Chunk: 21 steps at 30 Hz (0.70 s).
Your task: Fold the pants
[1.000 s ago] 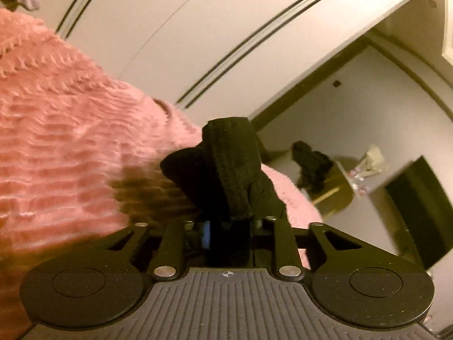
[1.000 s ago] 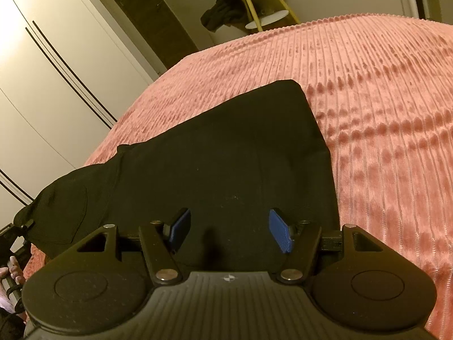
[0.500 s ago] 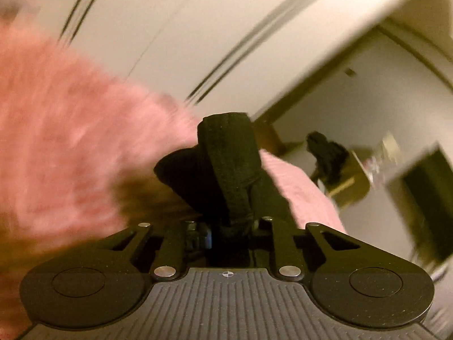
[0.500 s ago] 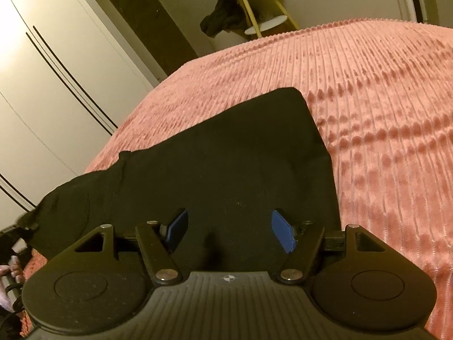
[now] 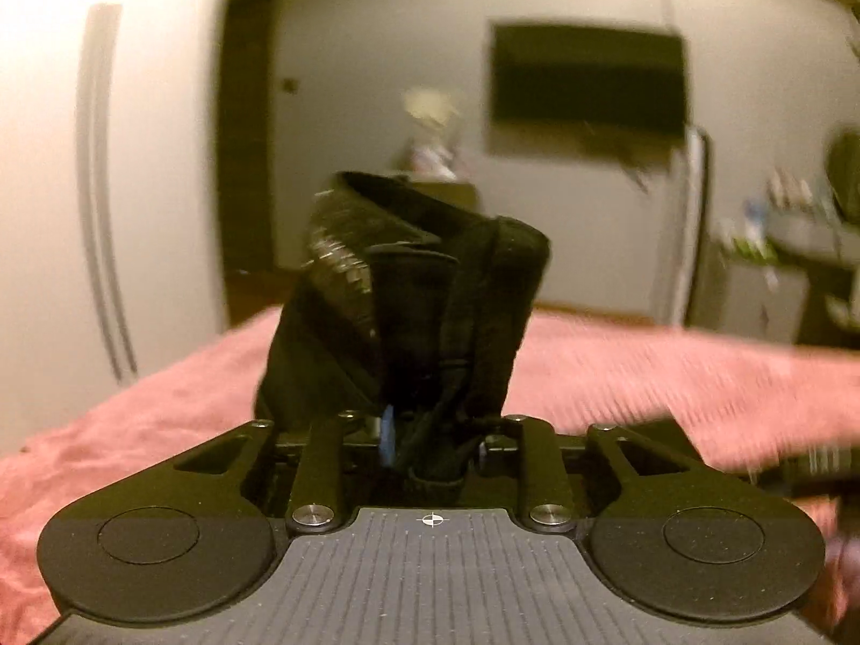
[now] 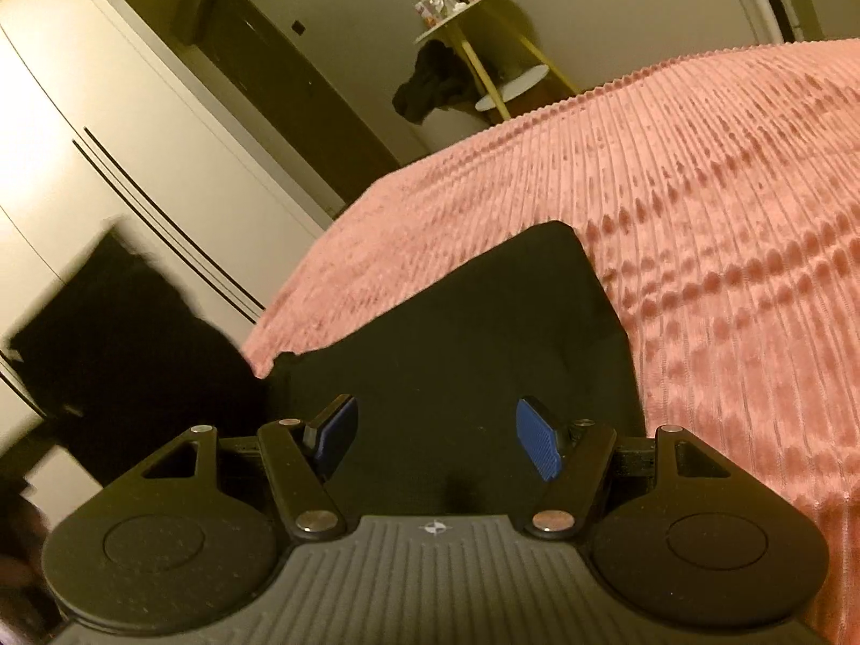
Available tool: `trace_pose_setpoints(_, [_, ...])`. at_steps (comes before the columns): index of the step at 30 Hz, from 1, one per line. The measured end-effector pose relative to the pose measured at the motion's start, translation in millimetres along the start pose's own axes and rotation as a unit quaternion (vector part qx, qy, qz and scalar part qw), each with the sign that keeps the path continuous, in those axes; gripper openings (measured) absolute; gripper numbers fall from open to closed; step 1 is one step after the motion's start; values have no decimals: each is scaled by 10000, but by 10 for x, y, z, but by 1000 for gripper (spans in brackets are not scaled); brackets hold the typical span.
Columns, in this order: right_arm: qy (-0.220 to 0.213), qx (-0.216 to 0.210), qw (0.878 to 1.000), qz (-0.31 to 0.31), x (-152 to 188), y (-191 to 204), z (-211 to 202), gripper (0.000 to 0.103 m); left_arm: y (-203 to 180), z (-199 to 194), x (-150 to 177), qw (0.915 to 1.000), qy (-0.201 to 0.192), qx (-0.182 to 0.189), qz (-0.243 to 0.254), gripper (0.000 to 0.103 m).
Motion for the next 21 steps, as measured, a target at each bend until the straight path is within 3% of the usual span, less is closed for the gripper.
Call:
trace_pose_setpoints(1, [-15,-25,10000,27,-2,-2,-14,66,-201,79,107,9996,186,132,191,50])
trace_pose_setpoints(2, [-22,-65,10000,73,-4,-10,-31,66,-371,138,216,9984,376,308,278,77])
trace_pose_setpoints(5, [-3,-219,9995,238,-9,-29,-41,66,-692,226,477,9939,722,784,283,89])
trace_pose_setpoints(7, [50,-362,9988,327,-7,-14,-28,66,-680,205,577,9948,663,739,215,96])
trace_pose_setpoints(9, [134,-509,9979,366,7,25,1,68,-486,216,599,9969,593,508,-38,96])
trace_pose_setpoints(12, [381,-738,9952,523,33,79,111,68,75,181,662,9932,577,-497,-885,97])
trace_pose_setpoints(13, [480,-819,9937,590,28,101,167,68,226,183,679,9874,616,-809,-1213,97])
trace_pose_setpoints(15, [644,-972,9906,708,0,146,279,70,671,199,843,9622,811,-1569,-2075,97])
trace_pose_setpoints(16, [711,-1026,9894,747,-14,163,334,71,825,226,916,9500,931,-1704,-2446,97])
trace_pose_setpoints(19, [1000,-931,9867,877,-12,134,543,74,1078,300,1166,9214,1341,-1633,-3262,97])
trace_pose_setpoints(21, [1355,-736,9836,939,56,65,706,74,1115,364,1210,9145,1481,-1636,-3390,97])
Point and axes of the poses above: each gripper's, at about its wrist camera, not at the fingertips, and z roughly the way its jaws point, y to its left, x to its underside, the point moved 9 cm from there along z, roughly the way its jaws point, and after that the axes turned 2 degrees about y, right-handed, at the moved point
